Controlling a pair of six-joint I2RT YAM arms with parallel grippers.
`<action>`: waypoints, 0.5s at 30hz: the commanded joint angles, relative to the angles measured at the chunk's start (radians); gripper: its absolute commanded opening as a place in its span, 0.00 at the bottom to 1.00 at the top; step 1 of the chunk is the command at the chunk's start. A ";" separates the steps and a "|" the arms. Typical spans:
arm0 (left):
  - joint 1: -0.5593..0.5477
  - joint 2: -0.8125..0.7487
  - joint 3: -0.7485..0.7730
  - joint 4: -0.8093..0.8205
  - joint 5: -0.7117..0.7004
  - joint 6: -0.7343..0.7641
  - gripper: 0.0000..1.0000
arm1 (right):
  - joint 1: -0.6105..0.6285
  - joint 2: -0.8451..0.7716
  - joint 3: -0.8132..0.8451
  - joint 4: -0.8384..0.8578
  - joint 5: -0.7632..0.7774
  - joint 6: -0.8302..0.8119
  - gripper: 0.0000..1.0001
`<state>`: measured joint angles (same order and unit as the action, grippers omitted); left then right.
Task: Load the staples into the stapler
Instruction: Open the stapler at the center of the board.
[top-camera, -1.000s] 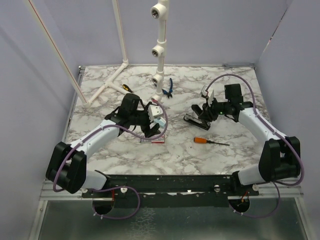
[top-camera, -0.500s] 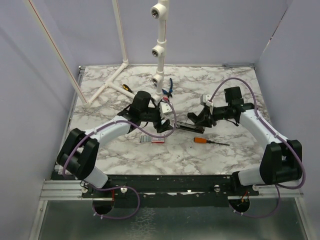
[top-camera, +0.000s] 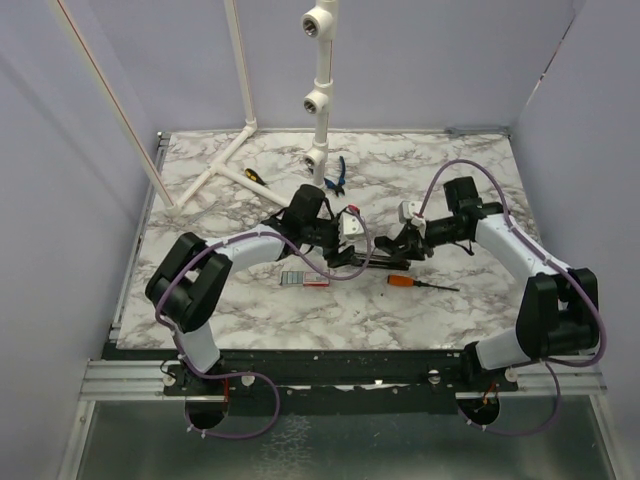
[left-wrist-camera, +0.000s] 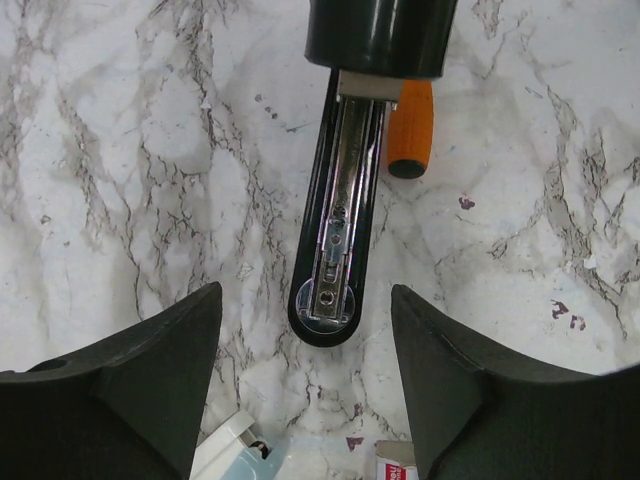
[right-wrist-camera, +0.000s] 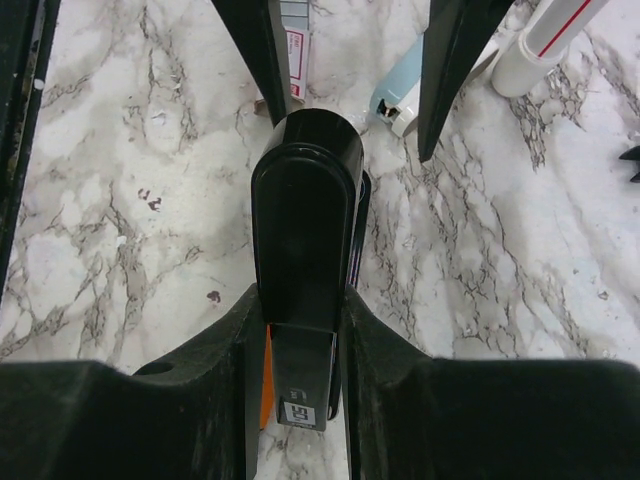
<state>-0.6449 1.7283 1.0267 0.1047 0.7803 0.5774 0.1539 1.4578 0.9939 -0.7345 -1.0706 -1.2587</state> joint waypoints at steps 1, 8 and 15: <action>-0.013 0.049 0.028 0.013 0.051 0.064 0.69 | 0.003 0.025 0.050 -0.005 -0.059 -0.080 0.01; -0.022 0.123 0.043 0.091 -0.026 -0.008 0.58 | 0.003 0.125 0.115 -0.046 -0.064 -0.143 0.01; -0.028 0.180 0.041 0.121 -0.052 -0.031 0.28 | 0.003 0.191 0.115 -0.018 -0.077 -0.160 0.02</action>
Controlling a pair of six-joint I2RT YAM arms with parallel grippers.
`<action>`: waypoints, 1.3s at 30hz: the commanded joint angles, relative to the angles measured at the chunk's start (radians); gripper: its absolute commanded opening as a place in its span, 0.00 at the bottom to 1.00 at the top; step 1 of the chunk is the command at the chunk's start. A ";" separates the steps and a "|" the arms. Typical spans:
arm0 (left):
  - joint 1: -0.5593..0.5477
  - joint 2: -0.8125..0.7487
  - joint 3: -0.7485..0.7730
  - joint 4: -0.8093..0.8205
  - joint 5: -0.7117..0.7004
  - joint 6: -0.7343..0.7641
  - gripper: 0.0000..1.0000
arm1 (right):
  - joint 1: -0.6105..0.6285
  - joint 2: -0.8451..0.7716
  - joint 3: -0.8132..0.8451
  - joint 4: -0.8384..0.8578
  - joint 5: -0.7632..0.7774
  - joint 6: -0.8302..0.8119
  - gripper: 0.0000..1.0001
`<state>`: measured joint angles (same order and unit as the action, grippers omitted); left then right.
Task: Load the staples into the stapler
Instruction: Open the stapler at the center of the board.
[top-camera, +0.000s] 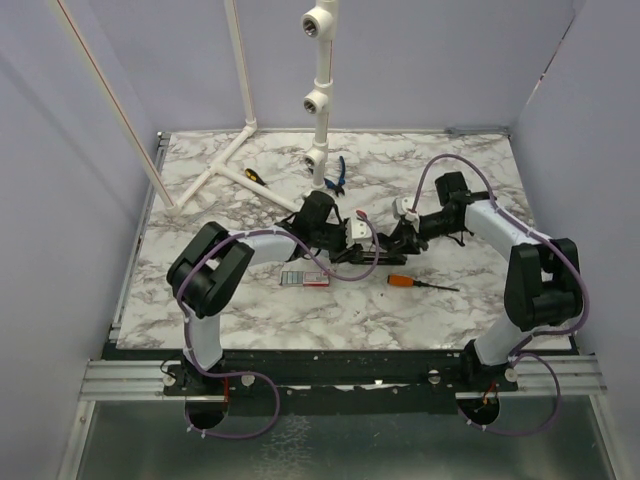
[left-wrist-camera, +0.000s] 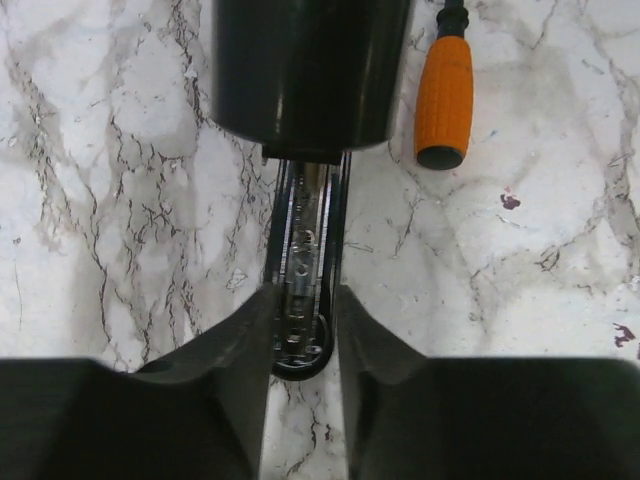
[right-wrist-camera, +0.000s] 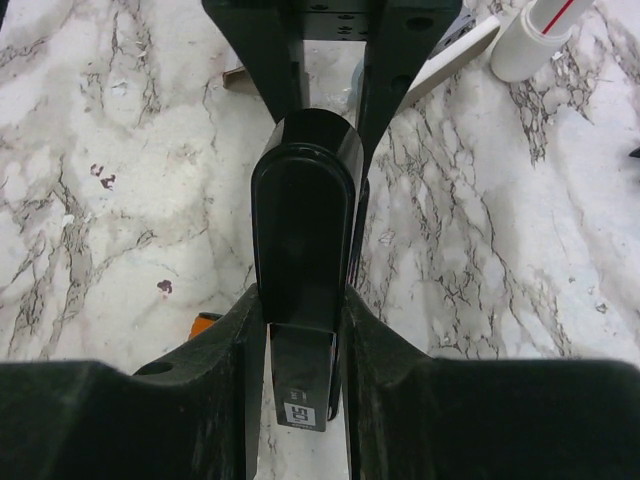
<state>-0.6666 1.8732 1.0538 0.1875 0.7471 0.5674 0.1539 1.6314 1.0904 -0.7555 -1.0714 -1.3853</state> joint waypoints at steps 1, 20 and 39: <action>-0.007 0.042 0.014 0.040 -0.022 -0.027 0.24 | 0.003 0.017 0.010 0.015 -0.077 -0.031 0.02; -0.008 0.070 -0.038 0.032 -0.118 -0.025 0.14 | -0.125 -0.021 -0.071 -0.007 -0.152 -0.097 0.02; -0.008 0.058 -0.050 -0.067 -0.217 0.013 0.07 | -0.365 -0.032 -0.142 -0.189 -0.180 -0.372 0.03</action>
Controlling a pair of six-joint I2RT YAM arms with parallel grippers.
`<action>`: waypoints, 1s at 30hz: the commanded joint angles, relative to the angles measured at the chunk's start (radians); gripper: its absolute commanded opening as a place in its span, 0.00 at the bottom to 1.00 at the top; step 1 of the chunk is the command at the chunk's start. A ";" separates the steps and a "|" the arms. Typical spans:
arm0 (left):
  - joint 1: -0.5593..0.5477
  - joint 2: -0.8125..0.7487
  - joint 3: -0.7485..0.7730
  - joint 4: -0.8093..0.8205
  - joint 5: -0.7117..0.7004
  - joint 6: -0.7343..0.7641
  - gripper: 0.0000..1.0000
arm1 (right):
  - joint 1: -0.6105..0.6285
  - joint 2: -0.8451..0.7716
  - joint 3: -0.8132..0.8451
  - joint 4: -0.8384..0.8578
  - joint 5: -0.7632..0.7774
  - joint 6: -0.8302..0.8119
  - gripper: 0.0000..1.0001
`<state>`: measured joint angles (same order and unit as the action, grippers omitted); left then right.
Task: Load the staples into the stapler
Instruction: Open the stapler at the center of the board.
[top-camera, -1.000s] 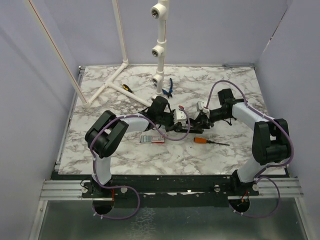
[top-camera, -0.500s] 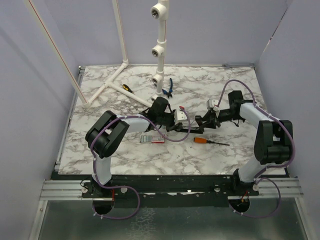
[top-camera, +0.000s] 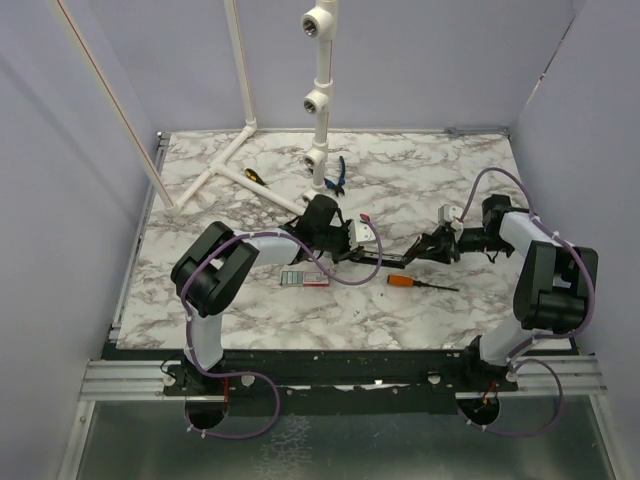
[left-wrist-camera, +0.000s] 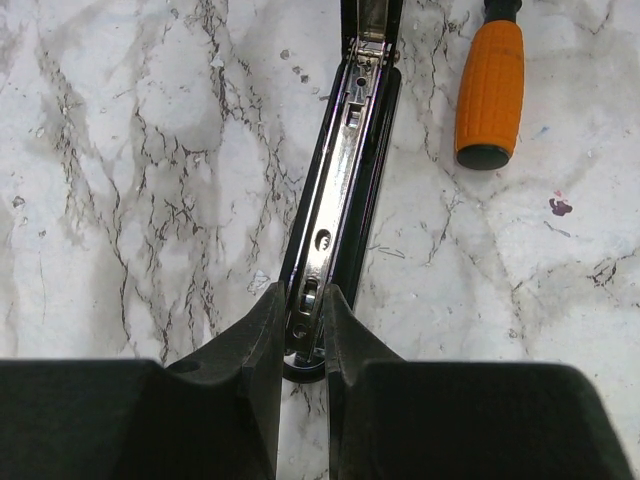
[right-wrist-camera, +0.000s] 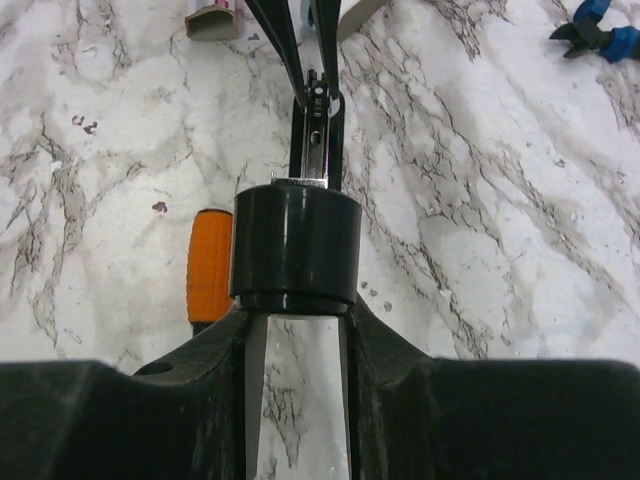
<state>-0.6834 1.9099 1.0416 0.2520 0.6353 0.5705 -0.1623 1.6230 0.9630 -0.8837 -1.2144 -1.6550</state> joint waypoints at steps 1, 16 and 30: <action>0.010 0.022 -0.038 -0.132 -0.108 0.009 0.07 | -0.059 -0.024 -0.016 -0.075 -0.043 -0.118 0.03; 0.009 0.014 -0.023 -0.131 -0.128 -0.044 0.07 | -0.116 -0.044 -0.018 -0.004 0.143 0.036 0.12; 0.009 -0.024 -0.012 -0.132 -0.120 -0.088 0.10 | -0.121 -0.115 -0.044 0.068 0.205 0.194 0.41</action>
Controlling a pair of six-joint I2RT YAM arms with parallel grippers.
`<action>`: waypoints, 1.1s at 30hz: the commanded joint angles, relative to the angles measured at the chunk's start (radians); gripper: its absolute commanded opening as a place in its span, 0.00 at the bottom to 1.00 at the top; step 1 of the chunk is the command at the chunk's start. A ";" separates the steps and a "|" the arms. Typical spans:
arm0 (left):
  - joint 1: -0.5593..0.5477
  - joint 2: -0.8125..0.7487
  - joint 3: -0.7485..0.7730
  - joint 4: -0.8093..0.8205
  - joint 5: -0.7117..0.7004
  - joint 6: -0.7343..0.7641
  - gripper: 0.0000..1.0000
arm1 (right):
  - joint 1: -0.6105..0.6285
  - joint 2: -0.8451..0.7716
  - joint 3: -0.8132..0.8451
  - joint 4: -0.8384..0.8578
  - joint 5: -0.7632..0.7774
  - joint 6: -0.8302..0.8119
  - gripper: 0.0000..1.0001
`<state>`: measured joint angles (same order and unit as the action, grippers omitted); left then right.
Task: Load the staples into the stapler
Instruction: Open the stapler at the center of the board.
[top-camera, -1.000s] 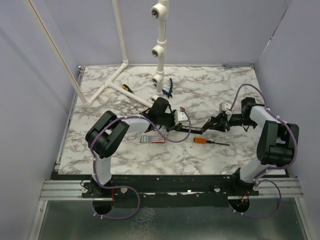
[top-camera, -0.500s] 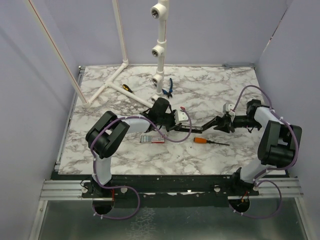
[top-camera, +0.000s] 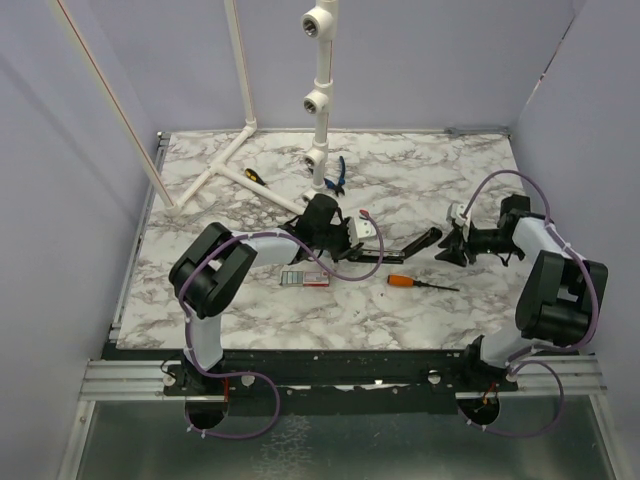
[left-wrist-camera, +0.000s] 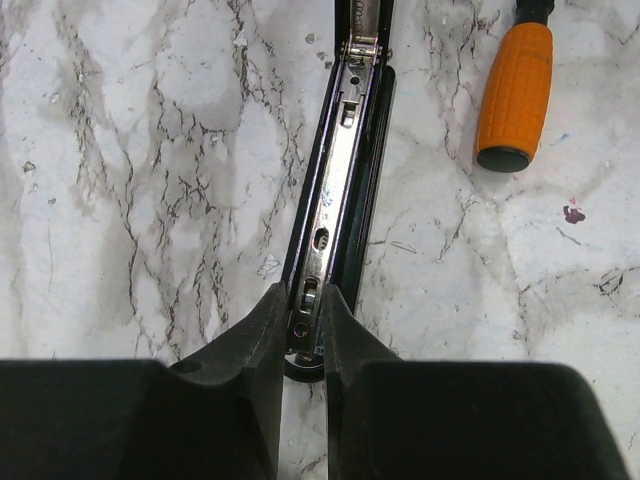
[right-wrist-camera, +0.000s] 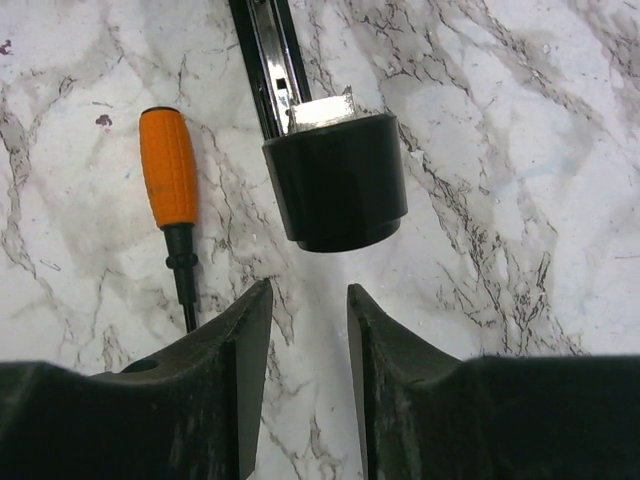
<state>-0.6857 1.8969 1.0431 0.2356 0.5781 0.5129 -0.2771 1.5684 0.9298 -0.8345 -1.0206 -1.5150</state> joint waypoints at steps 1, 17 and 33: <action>0.010 -0.014 -0.016 -0.116 -0.060 -0.034 0.11 | -0.007 -0.074 -0.010 0.020 0.009 0.072 0.42; 0.005 -0.056 -0.070 -0.068 -0.038 -0.094 0.40 | 0.024 -0.374 0.060 0.157 0.047 0.706 1.00; 0.027 -0.243 -0.129 -0.032 -0.049 -0.052 0.75 | 0.389 -0.338 0.156 0.343 0.338 0.912 1.00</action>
<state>-0.6773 1.7473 0.9565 0.1875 0.5407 0.4198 0.0303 1.1839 1.0225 -0.5621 -0.7937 -0.6628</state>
